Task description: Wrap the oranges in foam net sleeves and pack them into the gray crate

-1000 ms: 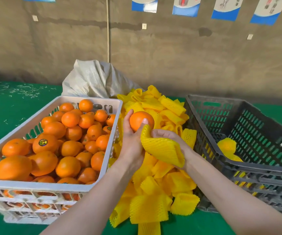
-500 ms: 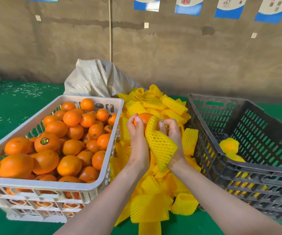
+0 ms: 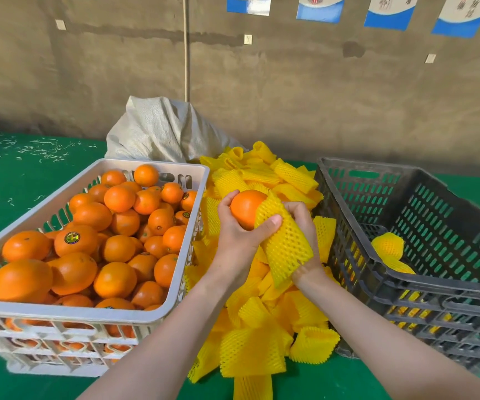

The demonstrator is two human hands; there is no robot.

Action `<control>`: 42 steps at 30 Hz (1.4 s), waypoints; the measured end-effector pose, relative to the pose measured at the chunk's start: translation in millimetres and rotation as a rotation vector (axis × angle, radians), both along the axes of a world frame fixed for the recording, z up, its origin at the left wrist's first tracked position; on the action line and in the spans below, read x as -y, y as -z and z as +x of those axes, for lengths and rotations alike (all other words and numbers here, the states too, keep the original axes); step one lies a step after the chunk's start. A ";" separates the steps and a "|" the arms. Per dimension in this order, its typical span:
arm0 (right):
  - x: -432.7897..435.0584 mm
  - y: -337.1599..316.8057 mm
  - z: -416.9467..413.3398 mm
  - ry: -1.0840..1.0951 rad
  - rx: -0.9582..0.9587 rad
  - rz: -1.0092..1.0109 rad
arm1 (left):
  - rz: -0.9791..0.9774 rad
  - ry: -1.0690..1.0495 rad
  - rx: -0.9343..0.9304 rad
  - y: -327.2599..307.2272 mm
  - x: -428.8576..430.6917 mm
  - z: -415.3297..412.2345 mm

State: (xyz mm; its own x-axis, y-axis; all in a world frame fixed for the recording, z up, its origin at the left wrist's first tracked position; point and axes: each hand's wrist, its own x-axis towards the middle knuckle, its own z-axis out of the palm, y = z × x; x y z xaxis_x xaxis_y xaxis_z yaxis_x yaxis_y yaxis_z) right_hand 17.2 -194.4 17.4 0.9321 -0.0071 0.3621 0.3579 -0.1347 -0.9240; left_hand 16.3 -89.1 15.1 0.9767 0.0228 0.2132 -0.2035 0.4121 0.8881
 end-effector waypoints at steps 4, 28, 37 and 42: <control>6.6 -12.6 5.9 0.150 -0.048 0.179 | -0.100 -0.010 -0.080 -2.2 -7.3 2.8; 3.0 -16.5 -16.4 -0.078 0.120 0.177 | -0.297 0.058 -0.313 2.9 -1.1 3.2; -0.2 -11.6 -1.7 0.106 0.005 0.183 | -0.242 0.144 -0.301 -5.1 -2.5 4.9; 2.6 -16.8 4.6 0.135 -0.003 0.265 | -0.105 0.251 -0.275 2.2 -10.4 8.1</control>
